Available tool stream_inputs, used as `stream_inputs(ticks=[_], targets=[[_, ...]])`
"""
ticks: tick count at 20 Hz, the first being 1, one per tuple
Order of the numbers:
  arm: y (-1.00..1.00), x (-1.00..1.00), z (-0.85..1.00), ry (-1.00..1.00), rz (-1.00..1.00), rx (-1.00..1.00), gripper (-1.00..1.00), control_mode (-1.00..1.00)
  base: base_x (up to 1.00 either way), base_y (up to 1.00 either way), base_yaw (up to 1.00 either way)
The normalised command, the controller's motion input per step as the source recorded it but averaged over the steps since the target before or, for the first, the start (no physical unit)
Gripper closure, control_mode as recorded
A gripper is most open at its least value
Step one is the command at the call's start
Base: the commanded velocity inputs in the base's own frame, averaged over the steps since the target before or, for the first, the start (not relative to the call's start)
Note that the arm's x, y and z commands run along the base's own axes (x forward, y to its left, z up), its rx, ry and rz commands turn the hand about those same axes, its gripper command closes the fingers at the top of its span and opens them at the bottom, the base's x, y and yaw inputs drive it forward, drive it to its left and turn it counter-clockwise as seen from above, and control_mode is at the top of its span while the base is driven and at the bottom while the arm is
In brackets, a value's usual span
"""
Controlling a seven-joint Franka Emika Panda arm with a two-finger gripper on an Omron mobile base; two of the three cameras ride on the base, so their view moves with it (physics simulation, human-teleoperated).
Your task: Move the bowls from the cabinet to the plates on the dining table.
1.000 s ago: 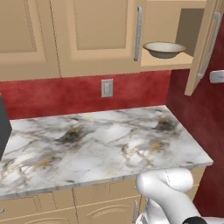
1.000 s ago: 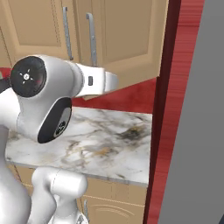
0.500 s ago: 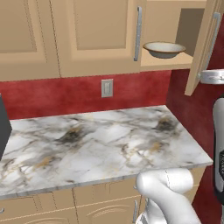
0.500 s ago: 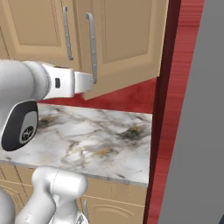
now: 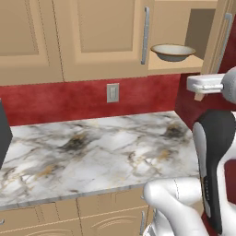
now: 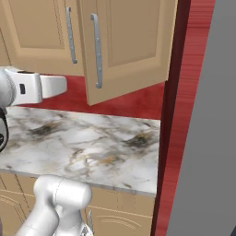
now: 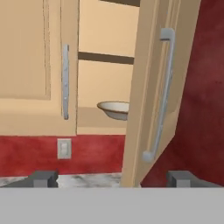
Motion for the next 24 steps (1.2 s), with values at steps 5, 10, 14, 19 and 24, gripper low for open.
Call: stream_inputs(ticks=[5,10,14,19,24], targets=[[0.45,0.21,0.00,-0.16,-0.07,-0.11,-1.00,-1.00,0.00,0.00,0.00],[0.31,0.33,0.00,-0.06,-0.12,-0.07,-1.00,-1.00,0.00,0.00,0.00],[0.25,0.46,-0.05,0.01,-0.09,-0.05,-1.00,-1.00,0.00,0.00,0.00],[0.10,0.43,0.00,0.00,-0.09,-0.05,-1.00,-1.00,0.00,0.00,0.00],[0.02,0.38,-0.01,-0.01,-0.05,-0.01,-1.00,-1.00,0.00,0.00,0.00]])
